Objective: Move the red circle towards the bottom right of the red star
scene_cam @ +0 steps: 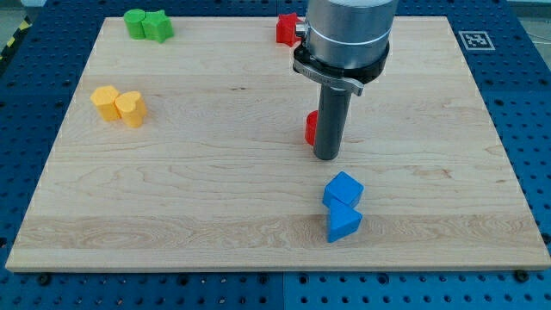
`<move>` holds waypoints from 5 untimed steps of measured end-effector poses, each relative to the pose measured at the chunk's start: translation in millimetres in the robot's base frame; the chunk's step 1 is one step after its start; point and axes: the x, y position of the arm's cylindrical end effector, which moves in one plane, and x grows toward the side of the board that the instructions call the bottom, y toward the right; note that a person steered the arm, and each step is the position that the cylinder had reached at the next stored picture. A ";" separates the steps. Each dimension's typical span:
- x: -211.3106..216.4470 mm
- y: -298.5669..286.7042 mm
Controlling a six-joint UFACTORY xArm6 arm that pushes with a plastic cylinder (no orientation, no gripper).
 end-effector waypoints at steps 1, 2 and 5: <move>0.0 -15.3; -0.1 -20.6; -36.5 -29.9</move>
